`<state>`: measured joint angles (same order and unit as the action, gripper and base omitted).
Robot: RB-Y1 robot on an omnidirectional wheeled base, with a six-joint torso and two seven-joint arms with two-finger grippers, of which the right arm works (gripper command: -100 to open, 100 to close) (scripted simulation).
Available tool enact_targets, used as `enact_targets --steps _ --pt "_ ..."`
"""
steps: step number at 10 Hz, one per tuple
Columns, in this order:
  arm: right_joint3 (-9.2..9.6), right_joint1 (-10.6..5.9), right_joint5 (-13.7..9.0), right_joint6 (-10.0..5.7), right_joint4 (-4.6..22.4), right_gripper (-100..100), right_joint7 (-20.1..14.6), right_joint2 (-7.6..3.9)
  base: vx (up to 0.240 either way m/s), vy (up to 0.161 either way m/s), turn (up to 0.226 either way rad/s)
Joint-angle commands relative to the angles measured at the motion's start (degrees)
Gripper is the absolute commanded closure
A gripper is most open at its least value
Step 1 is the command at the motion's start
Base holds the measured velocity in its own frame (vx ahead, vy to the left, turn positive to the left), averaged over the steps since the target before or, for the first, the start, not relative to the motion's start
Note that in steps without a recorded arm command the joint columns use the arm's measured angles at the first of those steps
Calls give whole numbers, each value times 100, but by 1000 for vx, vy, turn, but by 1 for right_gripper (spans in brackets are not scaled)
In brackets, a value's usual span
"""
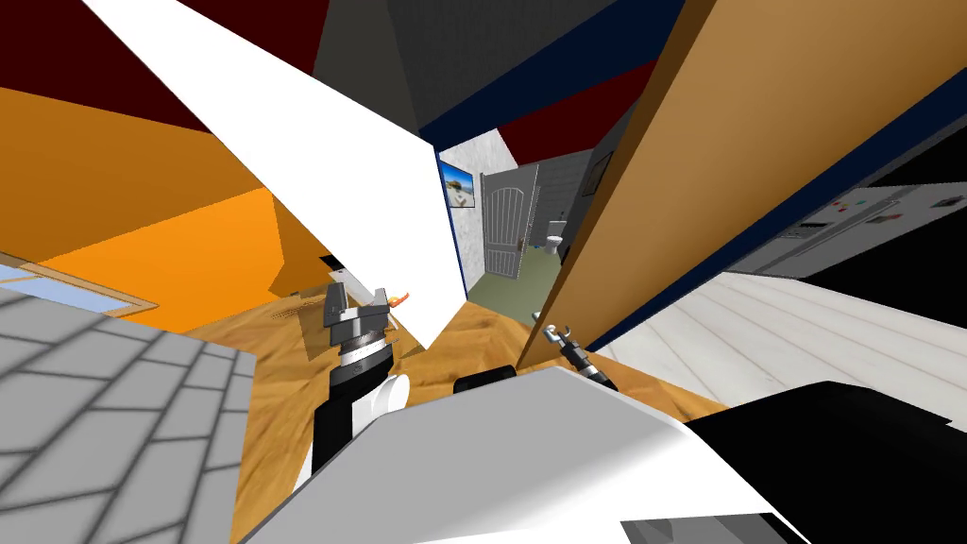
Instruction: Pull the door open
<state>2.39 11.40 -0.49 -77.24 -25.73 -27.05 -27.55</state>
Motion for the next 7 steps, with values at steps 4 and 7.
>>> enact_targets --steps 4,7 --pt "-117 374 -11 -171 -150 100 32 38 -97 -33 153" --pt "-239 763 -28 -311 -356 100 64 68 -179 -78 272"
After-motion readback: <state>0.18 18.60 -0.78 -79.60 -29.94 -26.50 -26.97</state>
